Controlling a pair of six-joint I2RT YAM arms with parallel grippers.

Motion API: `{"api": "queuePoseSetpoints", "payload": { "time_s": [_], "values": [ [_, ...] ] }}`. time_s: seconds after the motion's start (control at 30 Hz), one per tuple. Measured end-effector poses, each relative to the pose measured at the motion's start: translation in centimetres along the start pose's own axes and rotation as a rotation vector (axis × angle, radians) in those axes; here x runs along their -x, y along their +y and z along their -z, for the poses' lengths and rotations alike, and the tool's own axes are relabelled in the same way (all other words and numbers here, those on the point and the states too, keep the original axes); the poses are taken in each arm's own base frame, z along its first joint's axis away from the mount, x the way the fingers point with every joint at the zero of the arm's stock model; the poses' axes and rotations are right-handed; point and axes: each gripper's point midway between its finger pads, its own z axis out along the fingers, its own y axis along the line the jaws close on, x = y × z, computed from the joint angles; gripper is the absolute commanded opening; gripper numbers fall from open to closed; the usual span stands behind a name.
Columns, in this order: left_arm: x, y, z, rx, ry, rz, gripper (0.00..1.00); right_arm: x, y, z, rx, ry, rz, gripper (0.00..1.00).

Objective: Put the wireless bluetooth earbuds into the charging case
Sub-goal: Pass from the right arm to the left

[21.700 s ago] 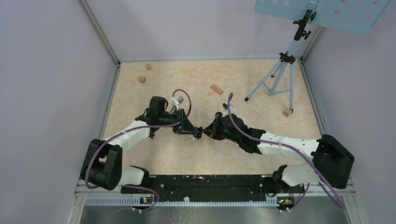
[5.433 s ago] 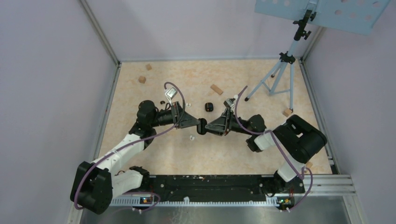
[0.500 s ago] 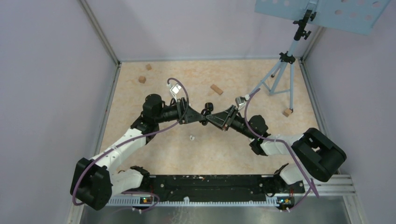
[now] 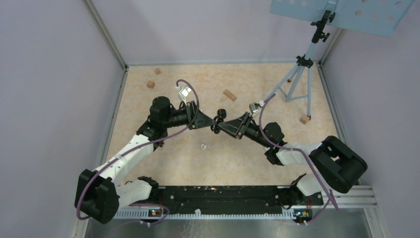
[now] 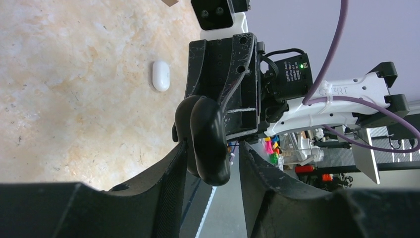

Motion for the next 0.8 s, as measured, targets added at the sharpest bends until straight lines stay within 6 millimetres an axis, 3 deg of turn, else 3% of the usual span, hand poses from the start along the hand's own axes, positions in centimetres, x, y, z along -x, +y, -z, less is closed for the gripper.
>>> {"api": "queuePoseSetpoints", "payload": {
  "time_s": [0.5,0.57,0.67,0.8],
  "values": [
    [-0.40,0.30,0.08,0.013,0.015,0.022,0.26,-0.04,-0.17,0.03,-0.007,0.001,0.004,0.00],
    [-0.41,0.31,0.08,0.014,0.015,0.022,0.27,-0.05,-0.21,0.04,-0.009,0.002,0.004,0.00],
    [-0.42,0.31,0.08,0.014,0.016,0.022,0.39,-0.05,-0.20,0.06,-0.010,0.002,0.004,0.00],
    [-0.52,0.21,0.11,0.008,0.022,0.022,0.40,-0.09,-0.31,0.06,-0.015,0.003,0.002,0.00]
  ]
}}
